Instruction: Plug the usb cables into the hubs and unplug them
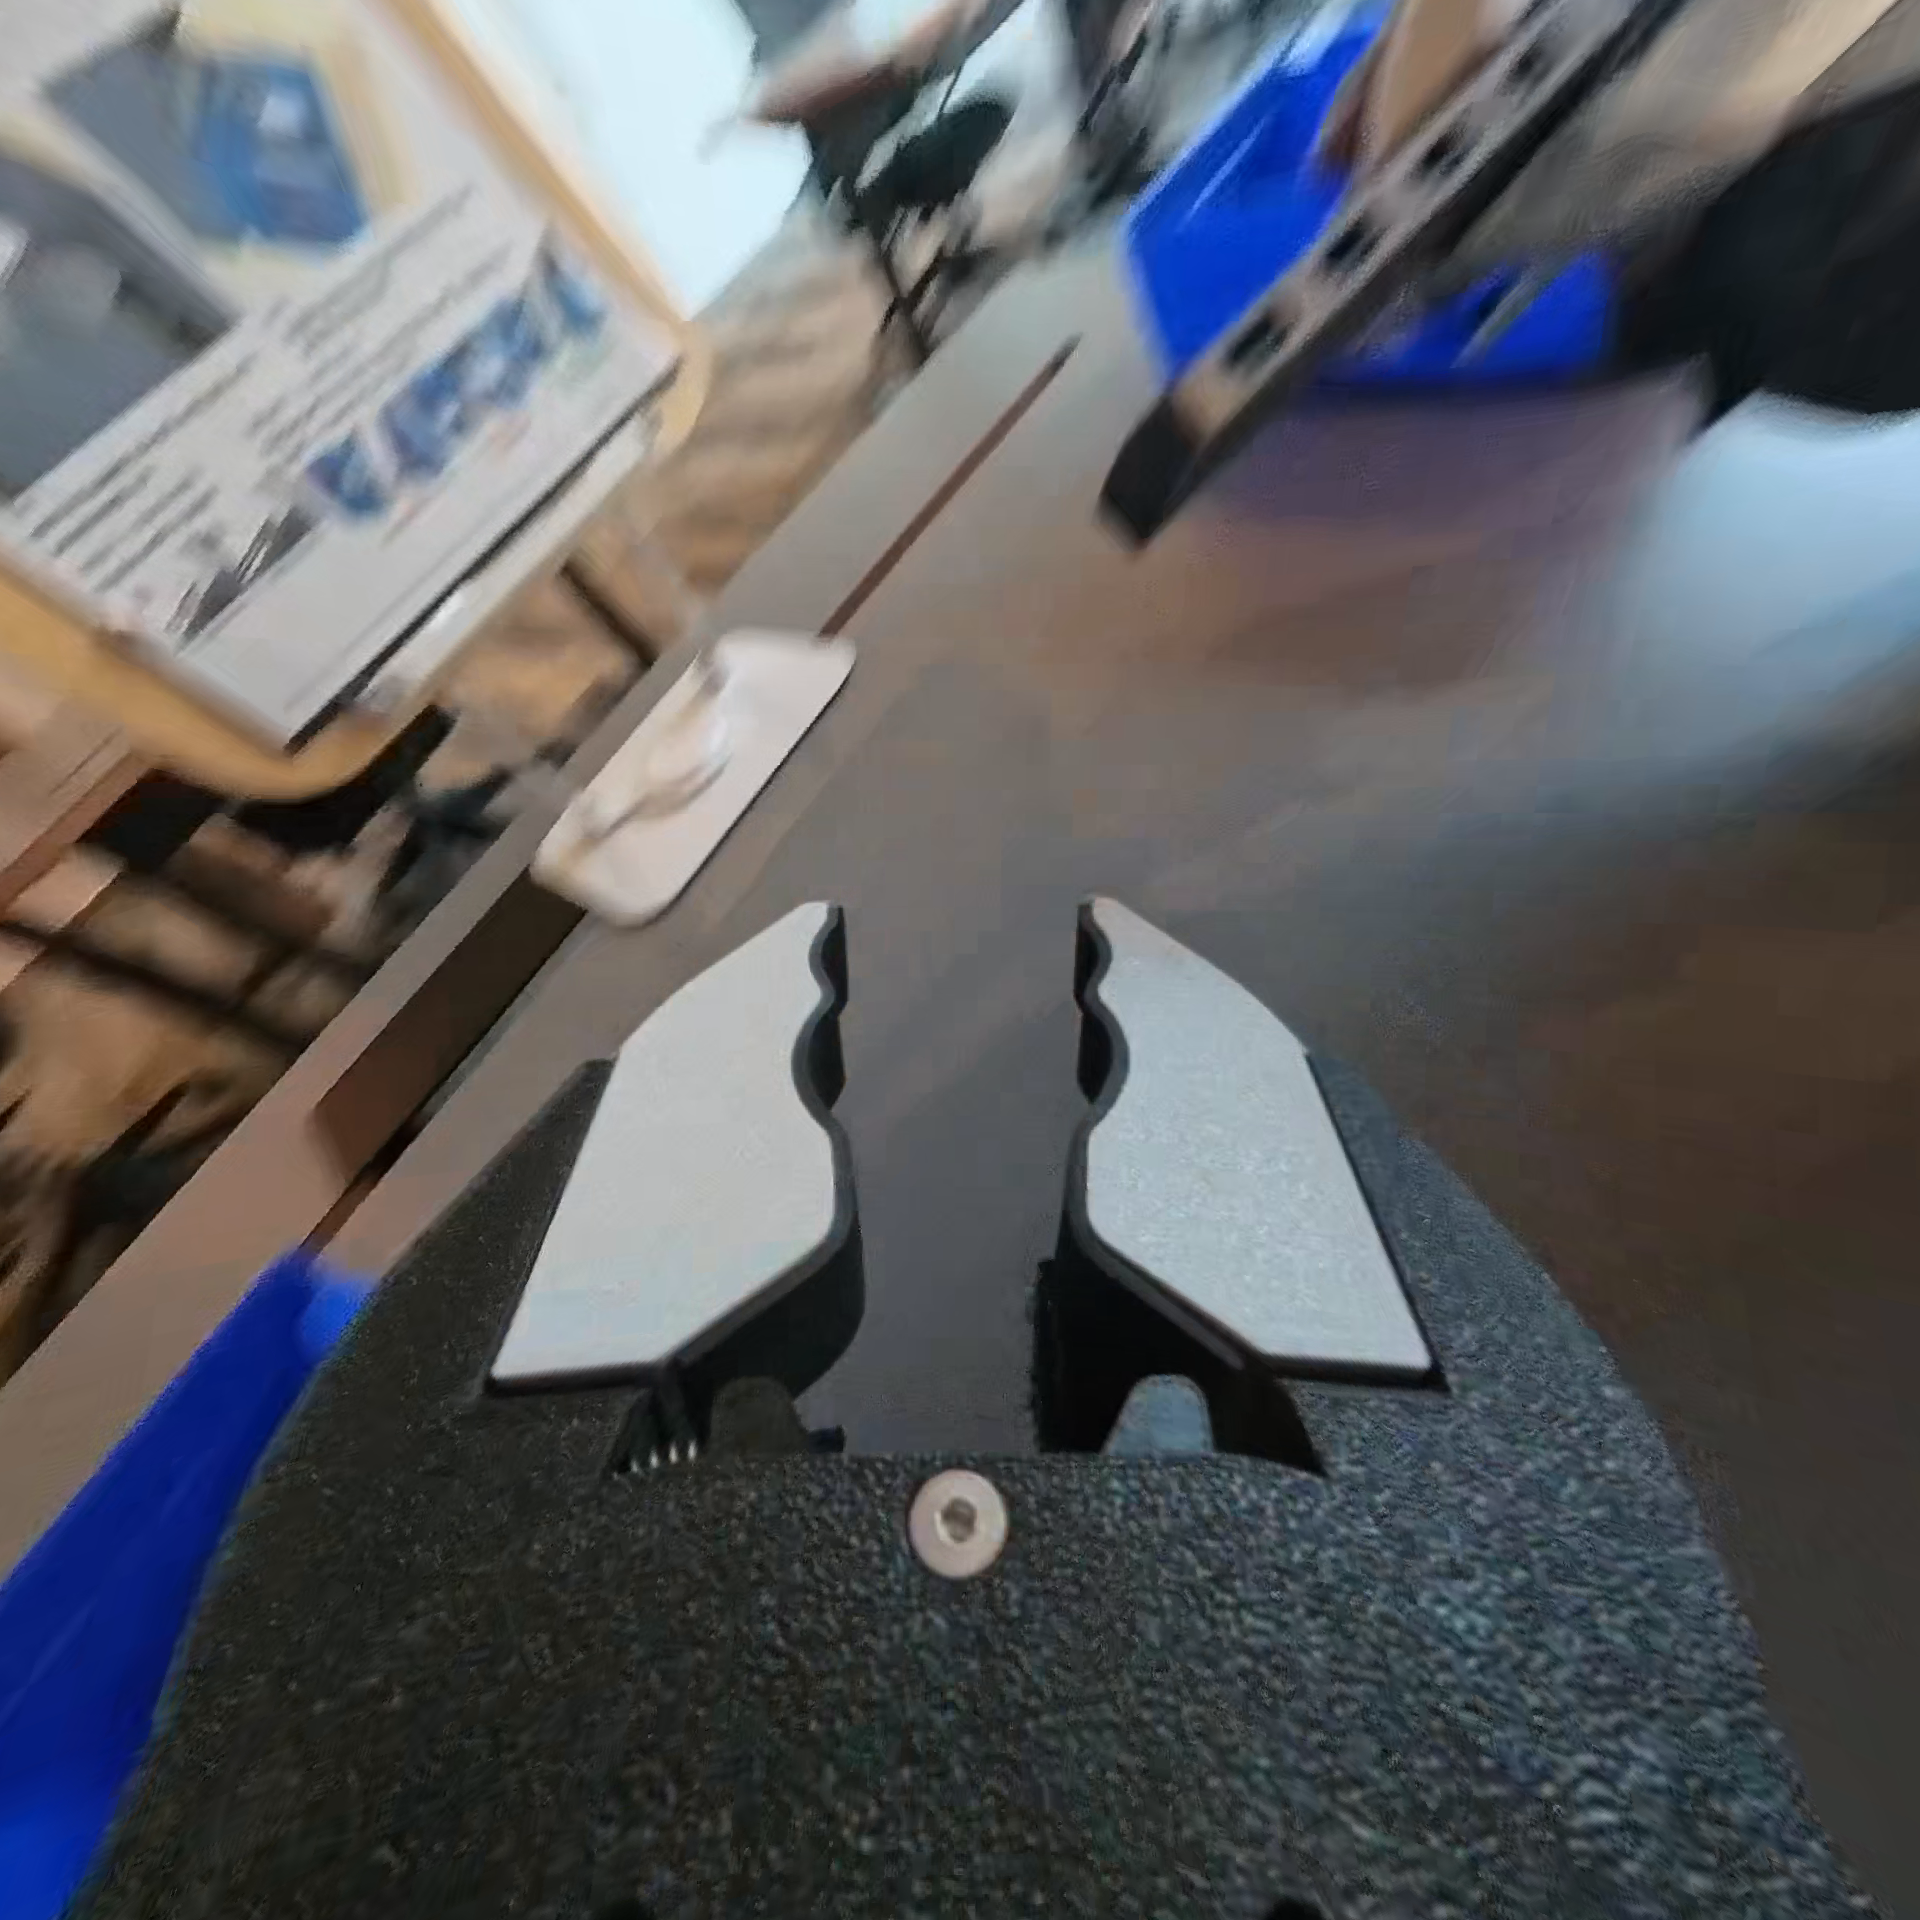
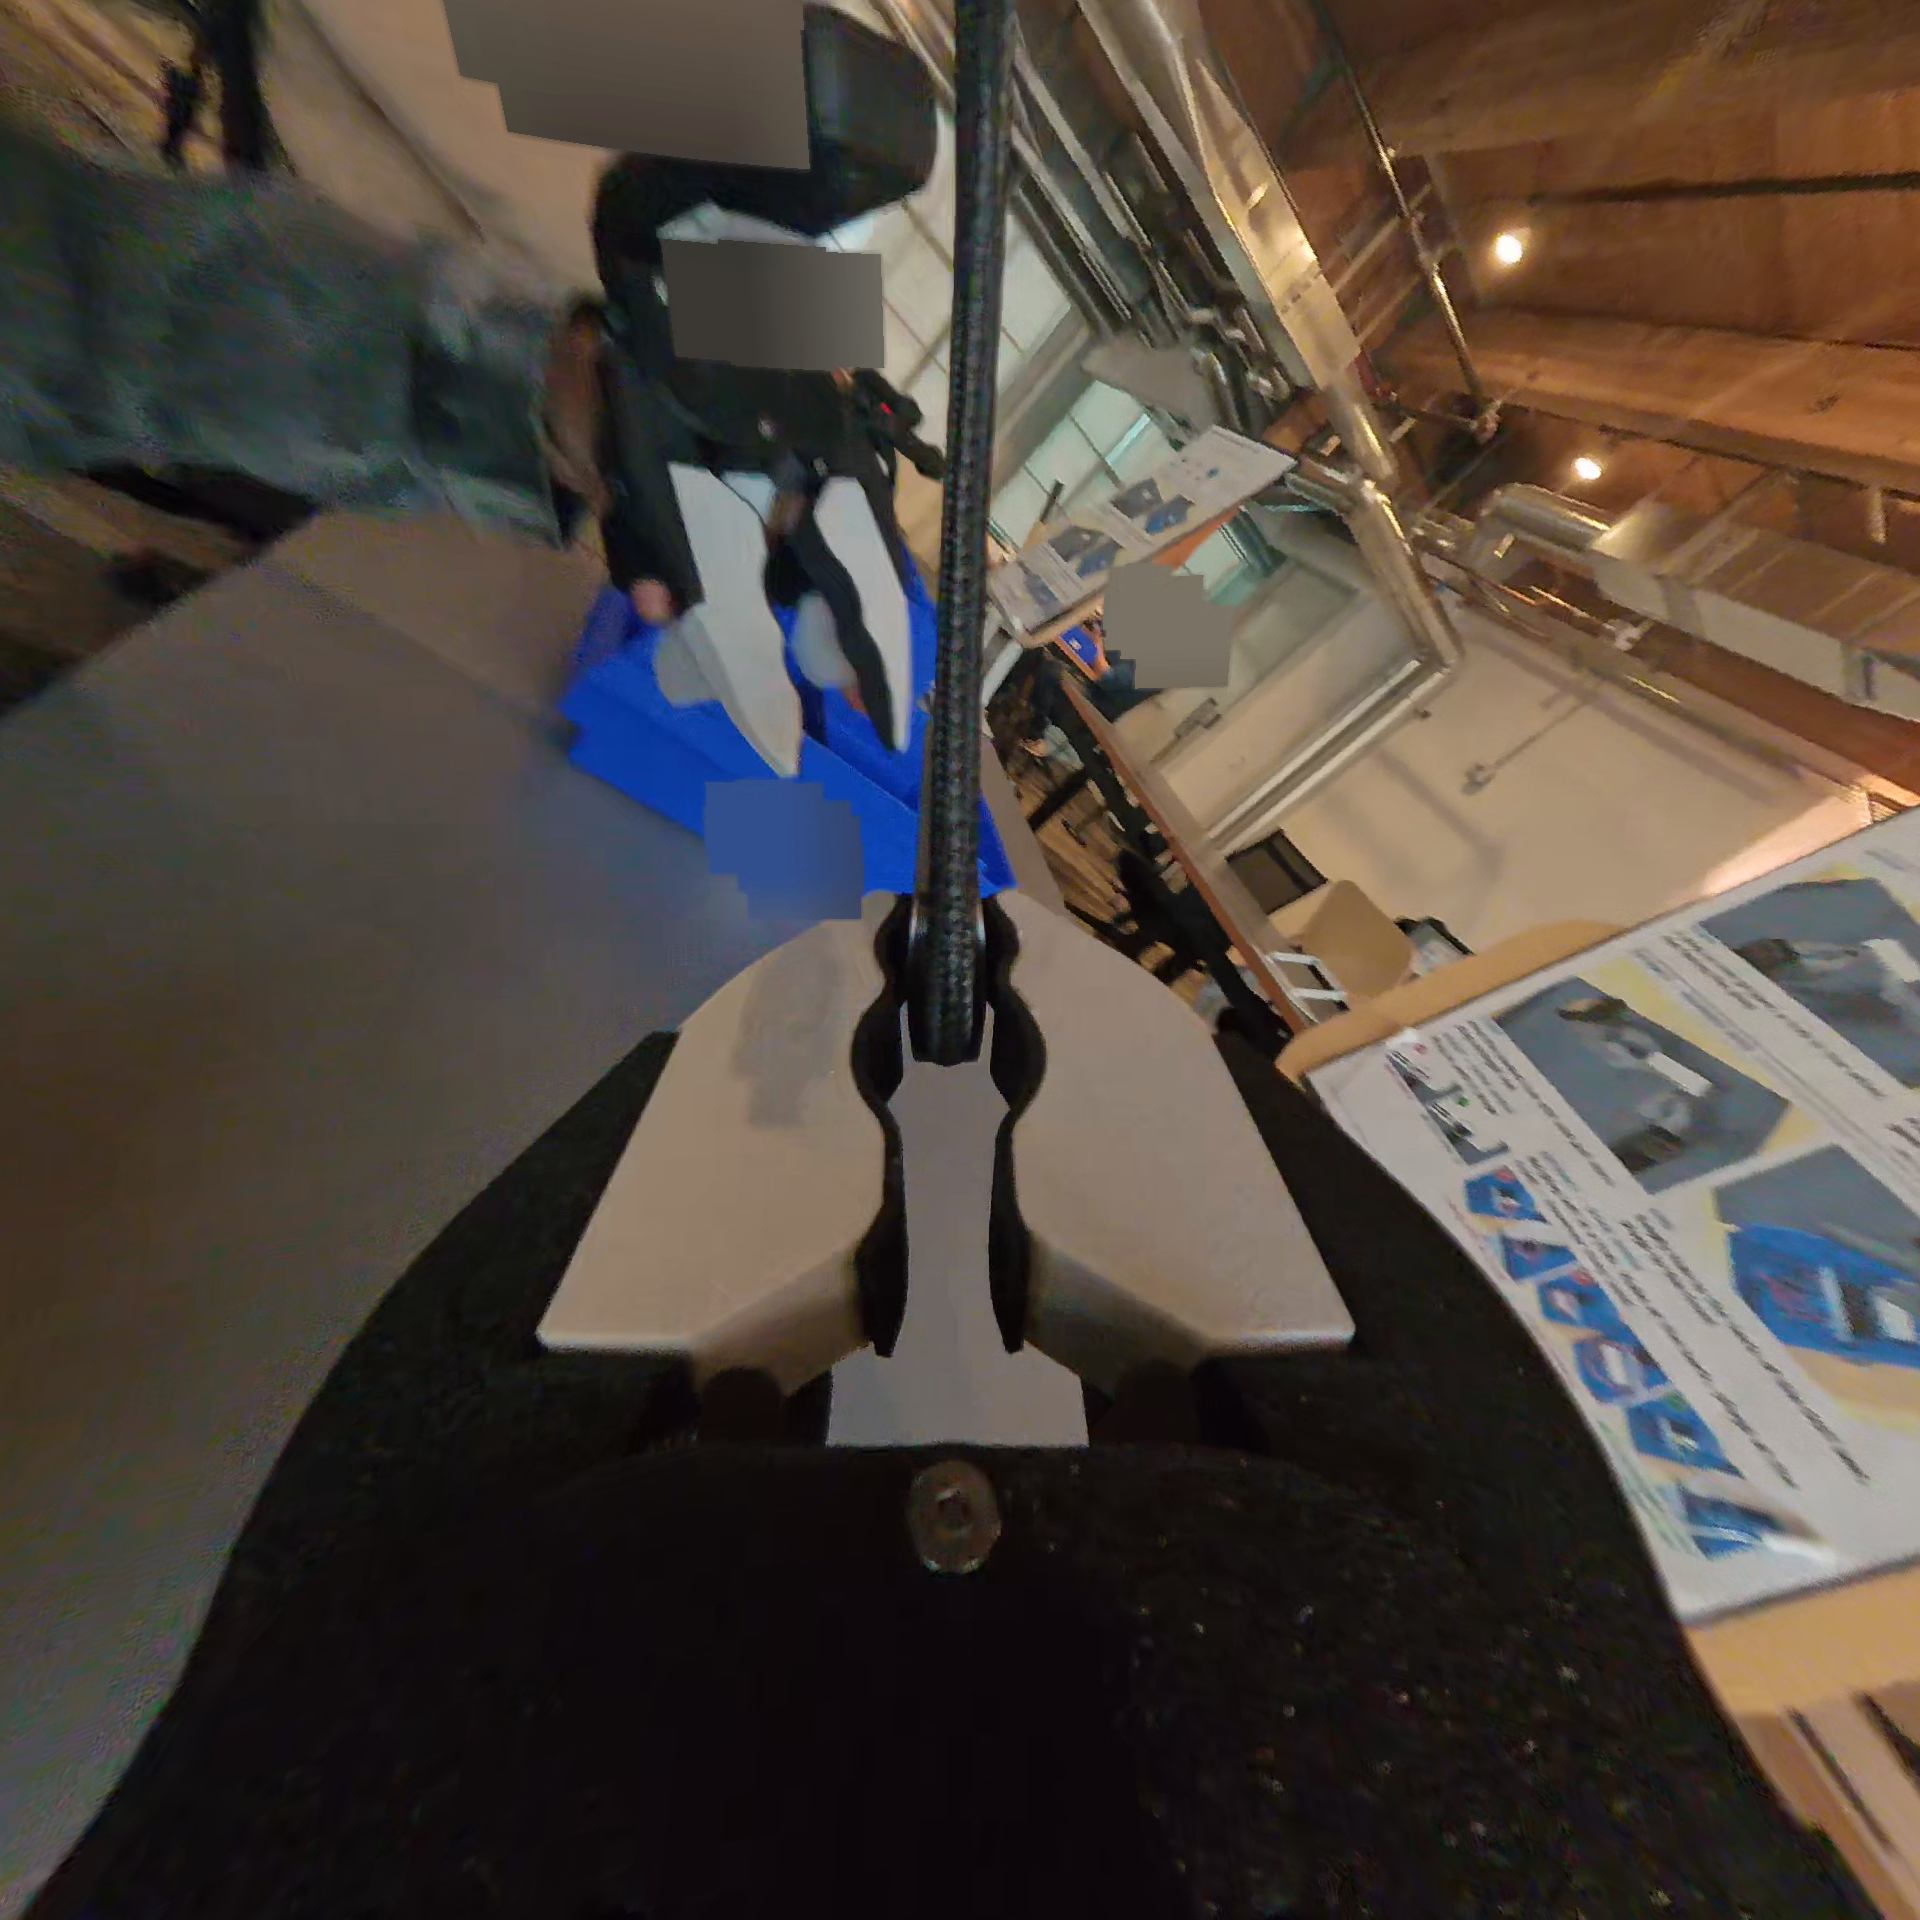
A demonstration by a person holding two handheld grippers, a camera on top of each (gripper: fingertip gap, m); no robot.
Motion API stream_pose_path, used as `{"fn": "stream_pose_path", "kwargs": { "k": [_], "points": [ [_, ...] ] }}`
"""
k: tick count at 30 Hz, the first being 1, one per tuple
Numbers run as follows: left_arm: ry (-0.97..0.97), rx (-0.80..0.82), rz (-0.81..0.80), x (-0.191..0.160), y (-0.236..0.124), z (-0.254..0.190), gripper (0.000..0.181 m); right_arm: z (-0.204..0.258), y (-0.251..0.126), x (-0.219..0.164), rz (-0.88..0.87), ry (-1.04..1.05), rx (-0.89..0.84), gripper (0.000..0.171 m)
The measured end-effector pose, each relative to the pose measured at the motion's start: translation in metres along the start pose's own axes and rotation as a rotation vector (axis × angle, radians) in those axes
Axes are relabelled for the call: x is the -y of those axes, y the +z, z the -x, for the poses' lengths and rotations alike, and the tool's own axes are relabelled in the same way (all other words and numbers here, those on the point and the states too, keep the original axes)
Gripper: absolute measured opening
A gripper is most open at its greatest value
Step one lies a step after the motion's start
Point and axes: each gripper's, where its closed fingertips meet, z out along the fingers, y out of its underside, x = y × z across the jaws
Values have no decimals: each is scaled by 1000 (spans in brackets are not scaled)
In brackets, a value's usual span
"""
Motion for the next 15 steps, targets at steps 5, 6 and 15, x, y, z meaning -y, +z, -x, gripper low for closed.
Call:
{"fn": "stream_pose_path", "kwargs": {
  "k": [5,6,15],
  "points": [
    [-74,323,390,-66,-65,51,35,-11,-8,-20,124,-75,-91,11],
    [-98,362,436,-76,-82,59,33,-12,-9,-24,142,-76,-95,11],
    [-359,346,772,-169,-175,108,26,-13,-13,-40,199,-59,-94,11]
  ]
}}
